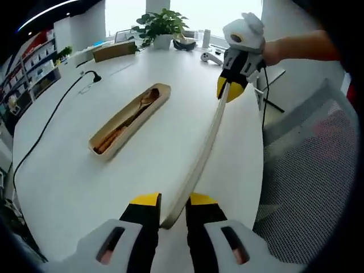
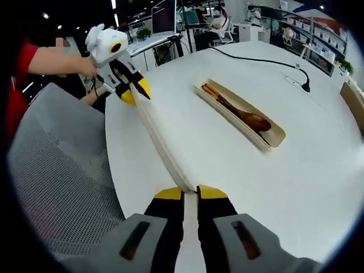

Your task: Arrange the utensils inside the cutlery case until each visible utensil rests in its matching compartment.

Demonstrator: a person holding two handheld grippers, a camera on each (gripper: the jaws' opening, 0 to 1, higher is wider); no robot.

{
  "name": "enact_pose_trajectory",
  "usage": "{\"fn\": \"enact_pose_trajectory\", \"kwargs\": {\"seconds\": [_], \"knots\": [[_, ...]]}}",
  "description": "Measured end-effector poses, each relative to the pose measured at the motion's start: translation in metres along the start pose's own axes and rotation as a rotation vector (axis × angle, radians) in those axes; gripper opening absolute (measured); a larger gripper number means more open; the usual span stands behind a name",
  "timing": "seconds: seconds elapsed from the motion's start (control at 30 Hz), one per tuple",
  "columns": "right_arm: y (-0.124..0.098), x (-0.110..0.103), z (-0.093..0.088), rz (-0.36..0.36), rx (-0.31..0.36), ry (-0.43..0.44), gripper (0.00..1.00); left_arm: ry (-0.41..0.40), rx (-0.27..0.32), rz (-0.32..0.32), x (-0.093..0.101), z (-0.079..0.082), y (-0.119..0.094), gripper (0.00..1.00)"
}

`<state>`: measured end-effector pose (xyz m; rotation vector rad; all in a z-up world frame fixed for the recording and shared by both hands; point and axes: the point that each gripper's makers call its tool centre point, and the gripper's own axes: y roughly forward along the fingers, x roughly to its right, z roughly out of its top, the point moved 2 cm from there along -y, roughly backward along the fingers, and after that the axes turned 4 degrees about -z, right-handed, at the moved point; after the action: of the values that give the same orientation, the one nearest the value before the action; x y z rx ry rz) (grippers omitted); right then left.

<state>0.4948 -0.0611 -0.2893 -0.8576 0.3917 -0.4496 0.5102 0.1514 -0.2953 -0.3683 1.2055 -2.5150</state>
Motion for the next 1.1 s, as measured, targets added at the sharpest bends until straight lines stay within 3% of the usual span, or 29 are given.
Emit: {"fn": "enact_pose_trajectory", "kwargs": {"seconds": [0.13, 0.4, 0.53, 0.63, 0.77, 0.9, 1.0, 1.1], "knots": [[-0.008, 0.005, 0.003, 0.019, 0.052, 0.052, 0.05, -0.022, 0.022, -0.012, -0.003, 0.006, 0.000, 0.17], [-0.020, 0.006, 0.008, 0.075, 0.117, 0.113, 0.05, -0.142, 0.061, -0.074, -0.006, 0.015, -0.002, 0.18], [-0.028, 0.005, 0.008, 0.123, 0.171, 0.253, 0.05, -0.200, 0.118, -0.133, -0.003, 0.025, -0.009, 0.21], [-0.038, 0.002, 0.011, 0.156, 0.226, 0.293, 0.04, -0.226, 0.153, -0.166, 0.000, 0.030, -0.016, 0.22], [-0.047, -0.019, 0.006, 0.276, 0.223, 0.416, 0.04, -0.244, 0.138, -0.249, 0.012, 0.027, -0.020, 0.22], [-0.051, -0.018, 0.004, 0.270, 0.272, 0.516, 0.03, -0.268, 0.159, -0.300, 0.020, 0.032, -0.024, 0.20], [-0.053, -0.015, 0.002, 0.267, 0.298, 0.625, 0.04, -0.339, 0.175, -0.357, 0.028, 0.038, -0.027, 0.19], [-0.057, -0.014, 0.007, 0.275, 0.335, 0.673, 0.04, -0.383, 0.199, -0.355, 0.024, 0.041, -0.029, 0.19]]}}
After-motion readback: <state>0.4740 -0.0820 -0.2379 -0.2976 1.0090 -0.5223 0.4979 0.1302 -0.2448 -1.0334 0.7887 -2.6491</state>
